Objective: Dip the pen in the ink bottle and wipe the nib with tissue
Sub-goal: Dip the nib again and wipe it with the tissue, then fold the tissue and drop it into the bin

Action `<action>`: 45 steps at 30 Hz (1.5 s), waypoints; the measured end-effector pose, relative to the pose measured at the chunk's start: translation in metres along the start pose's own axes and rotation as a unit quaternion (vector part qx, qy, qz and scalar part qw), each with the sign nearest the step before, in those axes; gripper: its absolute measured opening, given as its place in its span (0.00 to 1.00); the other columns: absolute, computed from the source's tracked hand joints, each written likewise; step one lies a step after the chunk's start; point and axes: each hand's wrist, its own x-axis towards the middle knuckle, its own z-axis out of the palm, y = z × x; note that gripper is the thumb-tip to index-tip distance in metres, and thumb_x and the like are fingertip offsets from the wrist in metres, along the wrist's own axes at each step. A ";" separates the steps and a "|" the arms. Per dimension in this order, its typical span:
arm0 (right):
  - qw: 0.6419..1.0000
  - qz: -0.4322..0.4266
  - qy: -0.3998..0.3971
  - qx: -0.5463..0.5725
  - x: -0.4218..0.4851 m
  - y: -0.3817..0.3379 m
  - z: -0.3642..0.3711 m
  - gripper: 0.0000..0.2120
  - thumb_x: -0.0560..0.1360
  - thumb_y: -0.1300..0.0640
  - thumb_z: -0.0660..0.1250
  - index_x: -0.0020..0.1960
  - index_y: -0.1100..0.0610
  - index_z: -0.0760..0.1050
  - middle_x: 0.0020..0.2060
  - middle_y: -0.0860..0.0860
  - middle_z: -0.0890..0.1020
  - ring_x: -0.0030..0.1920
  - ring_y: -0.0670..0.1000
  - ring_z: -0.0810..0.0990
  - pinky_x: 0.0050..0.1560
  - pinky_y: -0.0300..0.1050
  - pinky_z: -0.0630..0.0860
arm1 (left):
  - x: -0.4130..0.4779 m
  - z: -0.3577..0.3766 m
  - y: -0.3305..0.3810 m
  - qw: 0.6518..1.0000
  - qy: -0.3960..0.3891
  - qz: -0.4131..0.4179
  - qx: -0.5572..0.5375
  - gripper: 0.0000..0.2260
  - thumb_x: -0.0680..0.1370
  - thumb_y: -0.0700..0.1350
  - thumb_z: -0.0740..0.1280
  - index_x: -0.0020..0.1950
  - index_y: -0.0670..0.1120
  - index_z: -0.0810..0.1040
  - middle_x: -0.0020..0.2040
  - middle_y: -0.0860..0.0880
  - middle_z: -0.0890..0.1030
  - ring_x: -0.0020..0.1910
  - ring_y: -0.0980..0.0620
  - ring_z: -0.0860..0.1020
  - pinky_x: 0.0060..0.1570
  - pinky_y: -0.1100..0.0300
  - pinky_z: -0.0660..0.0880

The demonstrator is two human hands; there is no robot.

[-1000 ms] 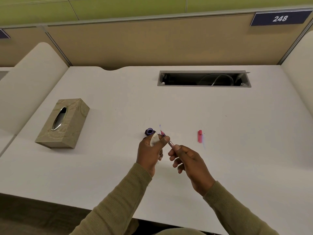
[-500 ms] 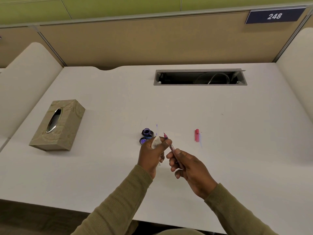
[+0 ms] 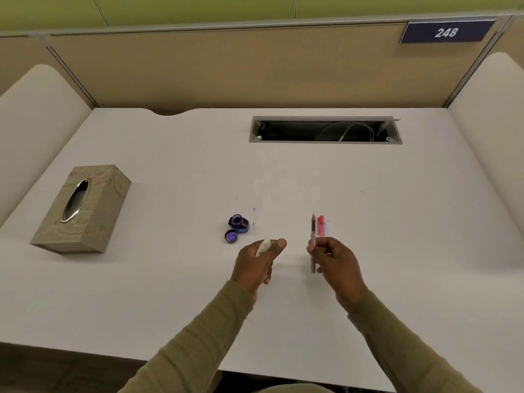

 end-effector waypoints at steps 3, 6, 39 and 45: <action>0.993 -0.001 0.073 -0.094 0.023 0.012 -0.010 0.03 0.76 0.54 0.71 0.48 0.53 0.79 0.37 0.50 0.84 0.38 0.50 0.82 0.39 0.38 0.75 | 0.000 -0.001 -0.003 1.000 -0.008 -0.004 0.010 0.13 0.75 0.52 0.72 0.51 0.43 0.84 0.26 0.52 0.64 0.24 0.54 0.62 0.25 0.61 0.63; 0.980 -0.012 0.095 -0.177 0.044 0.024 -0.015 0.05 0.76 0.54 0.71 0.49 0.55 0.78 0.37 0.51 0.84 0.43 0.55 0.83 0.46 0.45 0.77 | 0.000 -0.003 -0.006 1.000 -0.009 -0.014 0.017 0.13 0.75 0.52 0.72 0.51 0.44 0.84 0.25 0.54 0.64 0.24 0.54 0.62 0.26 0.61 0.64; 0.954 -0.068 0.131 -0.263 0.029 0.035 -0.017 0.21 0.75 0.40 0.68 0.60 0.53 0.73 0.44 0.50 0.81 0.43 0.50 0.80 0.43 0.45 0.75 | -0.010 -0.006 0.005 0.994 -0.006 -0.025 -0.103 0.17 0.79 0.39 0.54 0.53 0.42 0.84 0.32 0.49 0.71 0.30 0.53 0.64 0.30 0.60 0.63; 0.983 -0.115 0.069 -0.124 -0.025 0.005 -0.003 0.11 0.77 0.43 0.68 0.54 0.49 0.75 0.40 0.46 0.81 0.40 0.46 0.80 0.41 0.38 0.75 | -0.017 0.004 0.012 0.997 0.008 0.031 -0.073 0.14 0.79 0.35 0.64 0.57 0.51 0.81 0.53 0.49 0.83 0.42 0.52 0.78 0.40 0.62 0.76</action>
